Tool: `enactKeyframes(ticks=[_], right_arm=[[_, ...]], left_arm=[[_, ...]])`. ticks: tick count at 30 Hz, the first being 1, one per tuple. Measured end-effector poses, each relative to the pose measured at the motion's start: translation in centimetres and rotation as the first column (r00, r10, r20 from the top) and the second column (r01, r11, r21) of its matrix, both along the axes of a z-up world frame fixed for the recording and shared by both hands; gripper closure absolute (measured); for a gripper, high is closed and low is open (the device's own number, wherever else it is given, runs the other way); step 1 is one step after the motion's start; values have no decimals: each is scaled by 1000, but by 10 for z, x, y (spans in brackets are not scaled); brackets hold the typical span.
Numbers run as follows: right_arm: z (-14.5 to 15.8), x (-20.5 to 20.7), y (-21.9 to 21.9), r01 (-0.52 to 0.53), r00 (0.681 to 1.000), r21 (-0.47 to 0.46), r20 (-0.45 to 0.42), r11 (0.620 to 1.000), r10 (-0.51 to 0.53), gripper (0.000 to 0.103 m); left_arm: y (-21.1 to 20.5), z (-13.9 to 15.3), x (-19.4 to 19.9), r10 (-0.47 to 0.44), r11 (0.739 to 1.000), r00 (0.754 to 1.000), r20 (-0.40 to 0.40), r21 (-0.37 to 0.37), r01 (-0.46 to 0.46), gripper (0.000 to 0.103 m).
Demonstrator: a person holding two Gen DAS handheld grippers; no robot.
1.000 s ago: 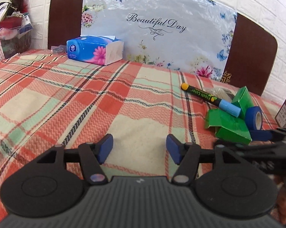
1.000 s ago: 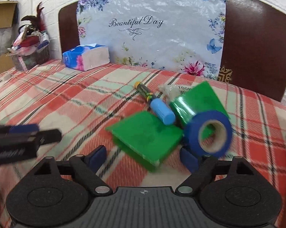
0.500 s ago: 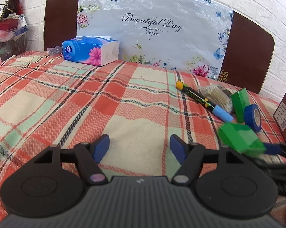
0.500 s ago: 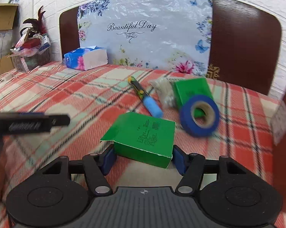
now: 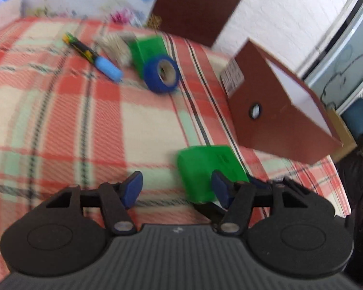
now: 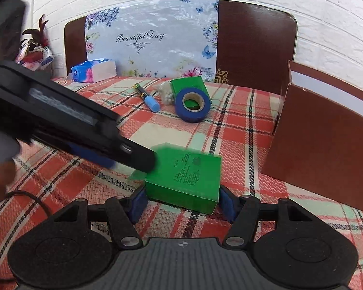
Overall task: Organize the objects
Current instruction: 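Move the left tool to the small green box and grasp it, then lower the small green box into the brown box and open the left tool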
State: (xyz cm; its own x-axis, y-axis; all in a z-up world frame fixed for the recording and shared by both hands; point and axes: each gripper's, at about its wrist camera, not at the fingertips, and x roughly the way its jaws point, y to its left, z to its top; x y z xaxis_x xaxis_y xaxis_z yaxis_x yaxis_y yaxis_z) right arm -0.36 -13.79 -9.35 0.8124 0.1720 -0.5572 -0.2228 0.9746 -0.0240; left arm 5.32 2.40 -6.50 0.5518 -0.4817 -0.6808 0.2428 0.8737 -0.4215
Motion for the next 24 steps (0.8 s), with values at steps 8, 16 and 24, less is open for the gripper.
enactKeyframes(ticks=[8, 16, 24], right_arm=[[20, -20, -8, -8, 988, 12, 155, 1000, 6, 43], [68, -25, -48, 147, 909, -24, 398, 989, -126, 43], [70, 16, -113, 261, 906, 15, 343, 965, -250, 43]], left_arm=[[-30, 35, -8, -90, 996, 994, 67, -25, 91, 55], [-88, 112, 7, -183, 979, 952, 246, -38, 198, 55], [-167, 114, 50, -253, 966, 929, 269, 15, 259, 54]])
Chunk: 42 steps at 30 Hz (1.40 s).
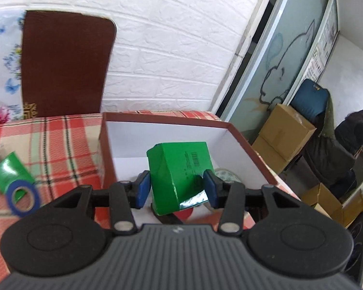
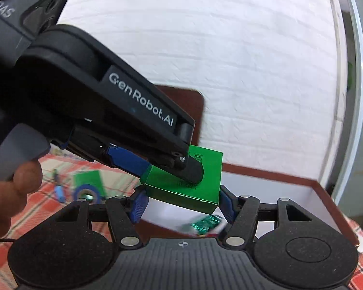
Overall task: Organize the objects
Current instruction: 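Lower the small green box into the brown box and open the left tool, then move the left tool to the blue tape roll and grasp it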
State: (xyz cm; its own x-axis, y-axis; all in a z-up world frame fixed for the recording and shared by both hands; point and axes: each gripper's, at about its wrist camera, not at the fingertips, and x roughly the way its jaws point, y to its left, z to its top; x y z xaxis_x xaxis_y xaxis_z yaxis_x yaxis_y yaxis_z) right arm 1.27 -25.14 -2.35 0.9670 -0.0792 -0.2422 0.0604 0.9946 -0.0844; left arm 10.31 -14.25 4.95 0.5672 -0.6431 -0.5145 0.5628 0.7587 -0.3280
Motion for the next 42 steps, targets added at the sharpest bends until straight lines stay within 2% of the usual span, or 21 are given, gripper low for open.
enactKeyframes(ticks=[4, 6, 8, 11, 13, 19, 26, 32, 36, 42], right_arm=[[-12, 29, -17, 34, 999, 13, -27, 999, -34, 42], [-21, 46, -21, 46, 997, 1, -56, 999, -45, 35], [-24, 49, -29, 51, 997, 55, -52, 997, -48, 29], [-26, 42, -29, 73, 997, 36, -27, 997, -72, 30], [-27, 33, -30, 77, 997, 53, -15, 996, -76, 30], [-27, -1, -29, 94, 995, 110, 9, 990, -95, 31], [-22, -35, -8, 60, 998, 88, 30, 994, -63, 31], [-17, -51, 38, -31, 999, 23, 17, 999, 30, 31], [-28, -48, 63, -120, 990, 18, -69, 993, 121, 31], [-45, -29, 92, -225, 950, 53, -211, 973, 231, 33]], left_arm=[[-25, -10, 23, 29, 998, 1000, 6, 57, -29, 48], [-35, -14, 31, 67, 989, 996, 51, 131, -73, 46], [-38, -17, 34, 99, 975, 993, 72, 191, -111, 46], [-26, -17, 30, 99, 981, 993, 56, 165, -107, 47], [-21, -16, 20, 96, 982, 992, 77, 155, -107, 47], [-18, -15, -13, 99, 974, 986, 136, 192, -124, 46], [11, -12, -38, 154, 967, 980, 126, 185, -175, 45], [50, -25, -45, 249, 937, 963, 100, 228, -266, 45], [80, -43, -40, 328, 907, 943, 48, 262, -329, 45], [116, -68, -34, 422, 852, 906, 38, 326, -410, 45]])
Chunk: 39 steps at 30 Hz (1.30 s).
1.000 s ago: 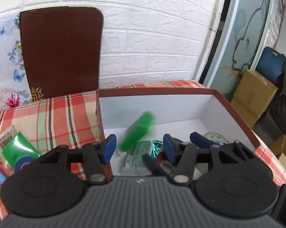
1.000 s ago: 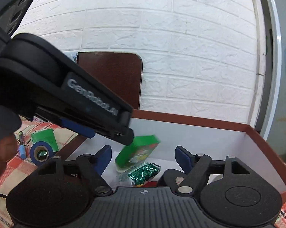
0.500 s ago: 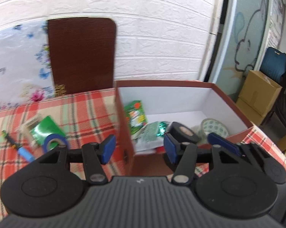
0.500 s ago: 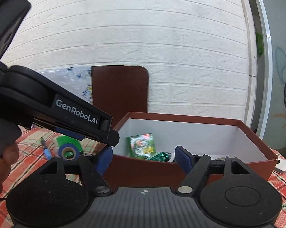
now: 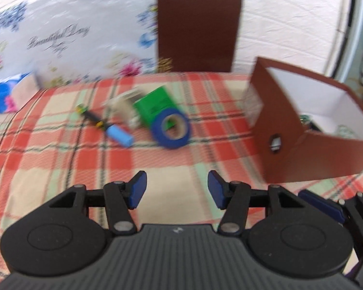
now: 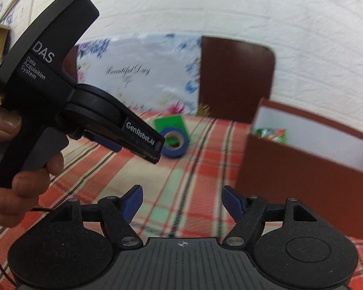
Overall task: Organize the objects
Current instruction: 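Move the left tool to the blue tape roll and grasp it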
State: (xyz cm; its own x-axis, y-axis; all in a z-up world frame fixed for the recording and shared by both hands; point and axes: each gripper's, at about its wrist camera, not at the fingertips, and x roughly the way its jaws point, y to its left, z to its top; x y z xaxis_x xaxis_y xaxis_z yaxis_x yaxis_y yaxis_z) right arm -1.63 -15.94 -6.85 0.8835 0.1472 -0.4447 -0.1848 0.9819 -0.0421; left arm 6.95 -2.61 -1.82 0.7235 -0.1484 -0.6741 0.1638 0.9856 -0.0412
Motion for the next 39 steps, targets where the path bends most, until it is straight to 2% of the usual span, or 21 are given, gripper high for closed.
enactKeyframes(ticks=[6, 14, 22, 26, 28, 30, 33, 39], right_arm=[[-8, 13, 18, -23, 996, -2, -92, 1000, 22, 34], [-14, 23, 29, -38, 989, -27, -145, 999, 34, 34], [-17, 40, 36, -56, 987, -50, -156, 997, 47, 33], [-17, 58, 39, -45, 987, -43, -155, 998, 38, 33], [-17, 71, 43, -41, 989, -45, -147, 998, 34, 33], [-18, 88, 47, -30, 990, -51, -139, 998, 22, 33], [-17, 115, 50, 0, 991, -35, -135, 999, -4, 33], [-18, 163, 48, 31, 992, -34, -119, 999, -35, 34]], left_arm=[[30, -18, 8, 73, 997, 997, -20, 21, -73, 45], [59, -37, 18, 148, 989, 988, -46, 28, -147, 45], [70, -44, 26, 175, 983, 985, 5, 58, -175, 41], [77, -53, 32, 191, 976, 979, 70, 91, -196, 26], [87, -58, 33, 217, 972, 970, 106, 67, -225, 19], [101, -59, 34, 267, 963, 956, 122, 6, -270, 19], [110, -60, 34, 319, 948, 938, 138, -36, -317, 20], [106, -64, 34, 310, 950, 937, 162, -27, -310, 18]])
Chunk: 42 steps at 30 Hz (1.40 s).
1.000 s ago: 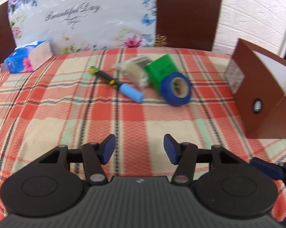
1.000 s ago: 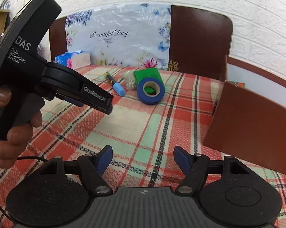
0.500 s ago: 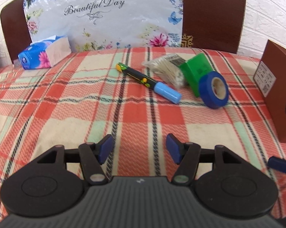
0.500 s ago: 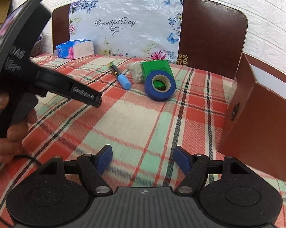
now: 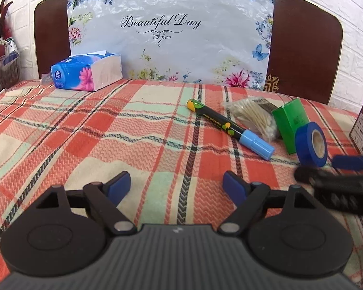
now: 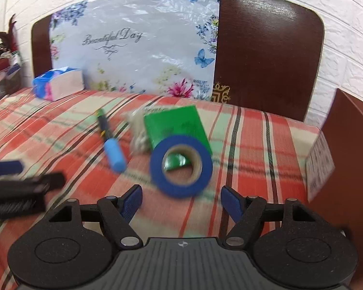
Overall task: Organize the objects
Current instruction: 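Move the left tool to the blue tape roll and grasp it, then carry the blue tape roll into the brown box and open the left tool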
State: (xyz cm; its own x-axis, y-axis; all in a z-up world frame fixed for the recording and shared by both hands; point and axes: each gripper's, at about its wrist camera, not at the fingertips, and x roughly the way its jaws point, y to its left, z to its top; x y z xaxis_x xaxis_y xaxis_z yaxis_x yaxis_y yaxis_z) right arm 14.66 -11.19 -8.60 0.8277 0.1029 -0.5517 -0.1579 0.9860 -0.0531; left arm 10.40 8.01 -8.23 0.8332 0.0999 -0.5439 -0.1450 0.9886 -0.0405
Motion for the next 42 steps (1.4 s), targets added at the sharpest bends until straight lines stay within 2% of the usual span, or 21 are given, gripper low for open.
enactKeyframes(ticks=[1, 2, 3, 6, 10, 11, 12, 15, 18, 20, 22, 24, 26, 27, 28, 32, 35, 36, 38, 40, 42], right_arm=[[0, 5, -1, 3, 1000, 8, -5, 1000, -3, 35], [0, 8, -3, 1, 1000, 24, -9, 1000, -1, 44], [0, 9, -5, -8, 1000, 39, -9, 999, 8, 48], [1, -2, -7, -12, 1000, 49, -11, 999, 12, 49], [1, -40, -13, -35, 999, 21, -15, 999, 36, 52], [1, -52, -15, -43, 999, 12, -17, 999, 43, 70], [2, -66, -16, -51, 999, 7, -19, 999, 51, 75], [2, -105, -27, -53, 998, -21, -17, 998, 53, 75], [1, -138, -38, -31, 999, 0, -15, 1000, 31, 74], [0, -147, -45, -22, 1000, 24, -18, 999, 23, 70], [0, -143, -47, -20, 999, 40, -31, 999, 21, 66], [0, -133, -42, -31, 999, 20, -26, 999, 32, 60], [0, -120, -34, -65, 998, -10, -11, 998, 65, 59], [-1, -113, -32, -78, 997, -18, -8, 997, 78, 59], [-1, -104, -32, -86, 996, -20, -8, 996, 86, 59], [-2, -69, -30, -91, 996, -14, -5, 996, 91, 57], [-4, -46, -30, -108, 994, -11, -13, 994, 108, 44], [-5, -41, -29, -115, 993, -6, -17, 993, 115, 43], [-5, -33, -25, -129, 992, -7, -20, 992, 128, 44], [-5, -32, -20, -142, 990, -21, -16, 990, 142, 47], [-4, -42, -15, -144, 989, -47, 3, 988, 145, 48]], left_arm=[[1, -1, 0, 0, 1000, 1000, 2, -4, 0, 17], [1, -1, 0, -1, 1000, 1000, 4, -6, 1, 17], [0, -1, 0, -2, 1000, 1000, 4, -7, 2, 17], [0, -1, 0, -3, 1000, 1000, 4, -5, 3, 16], [-1, -1, 0, -4, 1000, 1000, 3, -2, 4, 16], [-1, -1, 0, -4, 1000, 1000, 2, -1, 4, 16], [-1, -1, 0, -5, 1000, 1000, 1, 0, 5, 16], [-3, -1, 0, -11, 1000, 1000, -5, 13, 11, 16], [-9, 1, -1, -22, 999, 999, -29, 41, 24, 16], [-12, 6, -2, -53, 998, 997, -56, 17, 54, 16], [-18, 16, -4, -111, 992, 992, -66, -72, 107, 18], [-30, 27, -3, -189, 973, 980, -70, -148, 177, 27], [-44, 36, 0, -250, 954, 965, -73, -191, 233, 33], [-50, 39, 4, -276, 946, 957, -88, -203, 254, 40], [-57, 39, 9, -296, 940, 948, -113, -211, 268, 46], [-75, 32, 26, -337, 930, 920, -198, -220, 293, 52], [-75, 24, 35, -338, 927, 917, -213, -241, 286, 56], [-75, 22, 38, -335, 927, 917, -215, -251, 280, 61], [-76, 20, 44, -337, 927, 916, -218, -245, 283, 67], [-78, 19, 42, -358, 921, 909, -212, -242, 306, 79], [-79, 22, 38, -360, 919, 908, -214, -248, 306, 80]])
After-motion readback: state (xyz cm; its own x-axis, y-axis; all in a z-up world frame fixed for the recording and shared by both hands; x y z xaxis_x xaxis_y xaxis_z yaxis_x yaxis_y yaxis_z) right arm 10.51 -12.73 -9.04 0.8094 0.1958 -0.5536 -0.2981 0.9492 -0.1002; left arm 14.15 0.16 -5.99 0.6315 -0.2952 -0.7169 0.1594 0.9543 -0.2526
